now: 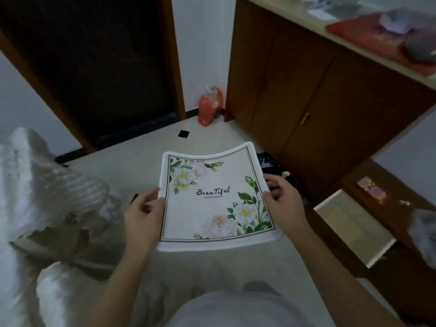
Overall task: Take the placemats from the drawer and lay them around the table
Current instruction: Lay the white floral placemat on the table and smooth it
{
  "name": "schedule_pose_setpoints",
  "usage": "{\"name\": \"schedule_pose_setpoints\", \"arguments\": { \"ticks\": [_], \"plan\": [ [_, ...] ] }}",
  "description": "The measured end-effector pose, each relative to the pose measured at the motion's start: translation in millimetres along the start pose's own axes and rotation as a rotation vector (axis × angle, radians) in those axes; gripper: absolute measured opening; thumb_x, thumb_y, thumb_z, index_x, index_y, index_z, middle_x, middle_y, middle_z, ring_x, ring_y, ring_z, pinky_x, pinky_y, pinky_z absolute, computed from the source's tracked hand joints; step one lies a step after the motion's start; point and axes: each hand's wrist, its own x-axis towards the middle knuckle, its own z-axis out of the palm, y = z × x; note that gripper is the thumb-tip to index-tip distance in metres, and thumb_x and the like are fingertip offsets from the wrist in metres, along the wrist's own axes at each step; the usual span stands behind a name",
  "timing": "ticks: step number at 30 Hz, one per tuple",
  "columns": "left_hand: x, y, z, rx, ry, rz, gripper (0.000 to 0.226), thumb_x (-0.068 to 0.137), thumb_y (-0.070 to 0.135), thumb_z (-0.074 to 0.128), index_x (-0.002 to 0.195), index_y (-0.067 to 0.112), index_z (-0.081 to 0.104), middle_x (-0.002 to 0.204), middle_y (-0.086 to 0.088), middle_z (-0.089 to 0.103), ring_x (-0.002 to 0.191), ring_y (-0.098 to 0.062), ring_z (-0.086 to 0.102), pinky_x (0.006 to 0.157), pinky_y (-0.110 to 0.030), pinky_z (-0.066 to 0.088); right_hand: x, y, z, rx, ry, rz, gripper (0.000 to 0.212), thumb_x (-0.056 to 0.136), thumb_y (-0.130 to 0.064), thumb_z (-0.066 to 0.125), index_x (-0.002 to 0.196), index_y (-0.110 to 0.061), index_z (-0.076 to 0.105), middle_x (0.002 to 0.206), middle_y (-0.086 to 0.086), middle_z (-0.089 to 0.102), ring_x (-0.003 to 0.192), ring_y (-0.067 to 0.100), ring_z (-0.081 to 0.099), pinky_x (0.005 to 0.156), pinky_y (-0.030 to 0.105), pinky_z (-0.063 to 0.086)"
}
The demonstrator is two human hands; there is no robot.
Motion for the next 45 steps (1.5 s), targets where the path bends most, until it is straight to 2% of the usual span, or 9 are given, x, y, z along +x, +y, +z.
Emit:
{"name": "schedule_pose_setpoints", "arguments": {
  "ticks": [6, 10, 14, 18, 21, 27, 31, 36, 45],
  "plan": [
    [89.9, 25.7, 36.3, 0.04, -0.085, 0.053, 0.023, 0.092, 0.016, 0.066, 0.112, 0.027, 0.069, 0.098, 0.013, 0.069, 0.076, -0.023, 0.068, 0.056, -0.013, 0.051, 70.4, -4.8, 15.0, 0.027, 0.103, 0.067, 0.038, 0.092, -0.008, 0.06, 0.126, -0.024, 0.06, 0.107, -0.011, 0.064, 0.09, 0.009, 0.062, 0.081, 0.037, 0.057],
    [152.3, 27.4, 41.7, 0.039, -0.042, -0.003, 0.022, 0.093, 0.018, 0.066, 0.112, 0.028, 0.069, 0.099, 0.0, 0.072, 0.077, -0.032, 0.069, 0.058, -0.03, 0.059, 145.3, -3.5, 54.3, 0.04, 0.028, 0.054, 0.036, 0.091, -0.008, 0.06, 0.124, -0.025, 0.061, 0.107, -0.007, 0.067, 0.09, 0.009, 0.063, 0.079, 0.033, 0.058],
    [210.0, 32.7, 23.4, 0.066, 0.138, -0.031, 0.022, 0.094, 0.02, 0.066, 0.114, 0.028, 0.069, 0.093, 0.001, 0.072, 0.067, -0.017, 0.069, 0.051, -0.017, 0.054, 235.1, -24.3, 119.0, 0.107, -0.12, 0.028, 0.036, 0.089, -0.004, 0.062, 0.117, -0.028, 0.063, 0.104, -0.002, 0.065, 0.08, 0.012, 0.065, 0.062, 0.016, 0.054],
    [250.8, 37.0, -10.9, 0.027, 0.333, -0.1, 0.023, 0.093, 0.022, 0.067, 0.115, 0.029, 0.069, 0.086, 0.0, 0.074, 0.069, -0.019, 0.071, 0.06, -0.031, 0.061, 307.6, -69.4, 192.4, 0.131, -0.329, -0.068, 0.038, 0.089, -0.003, 0.061, 0.118, -0.027, 0.063, 0.103, -0.006, 0.064, 0.076, 0.007, 0.065, 0.06, 0.016, 0.055],
    [266.2, 33.4, -38.2, 0.07, 0.53, -0.097, 0.024, 0.09, 0.02, 0.07, 0.113, 0.027, 0.072, 0.081, 0.004, 0.073, 0.065, -0.015, 0.067, 0.06, -0.021, 0.057, 347.4, -109.1, 245.2, 0.123, -0.475, -0.159, 0.038, 0.089, -0.002, 0.061, 0.119, -0.026, 0.063, 0.103, -0.006, 0.064, 0.076, 0.006, 0.064, 0.061, 0.017, 0.055],
    [299.0, 19.2, -74.4, 0.022, 0.747, -0.156, 0.023, 0.089, 0.016, 0.07, 0.109, 0.028, 0.072, 0.098, 0.017, 0.072, 0.082, -0.018, 0.068, 0.078, -0.039, 0.057, 394.2, -164.5, 335.6, 0.087, -0.667, -0.325, 0.039, 0.089, -0.006, 0.062, 0.121, -0.028, 0.062, 0.104, -0.012, 0.064, 0.082, -0.002, 0.062, 0.058, 0.011, 0.05],
    [352.7, 4.8, -86.4, -0.026, 0.744, -0.166, 0.024, 0.09, 0.011, 0.069, 0.105, 0.03, 0.071, 0.087, 0.005, 0.071, 0.077, -0.025, 0.066, 0.07, -0.035, 0.056, 427.2, -181.9, 378.5, 0.082, -0.683, -0.369, 0.041, 0.09, -0.007, 0.062, 0.124, -0.028, 0.061, 0.107, -0.014, 0.064, 0.085, -0.001, 0.062, 0.058, 0.012, 0.051],
    [450.1, -0.9, -92.1, -0.079, 0.691, -0.126, 0.029, 0.089, 0.001, 0.068, 0.1, 0.028, 0.07, 0.089, 0.001, 0.07, 0.068, -0.01, 0.06, 0.064, -0.011, 0.051, 484.1, -205.7, 414.4, 0.06, -0.618, -0.363, 0.041, 0.09, -0.007, 0.062, 0.124, -0.031, 0.06, 0.109, -0.013, 0.065, 0.085, 0.004, 0.064, 0.059, 0.017, 0.054],
    [608.6, 28.7, -100.2, -0.005, 0.508, -0.101, 0.022, 0.092, 0.017, 0.068, 0.107, 0.032, 0.068, 0.095, 0.008, 0.07, 0.076, -0.013, 0.068, 0.066, -0.029, 0.057, 588.0, -248.5, 460.5, 0.05, -0.463, -0.367, 0.041, 0.091, -0.009, 0.062, 0.123, -0.033, 0.061, 0.109, -0.018, 0.067, 0.089, 0.004, 0.065, 0.068, 0.021, 0.055]
  ]
}}
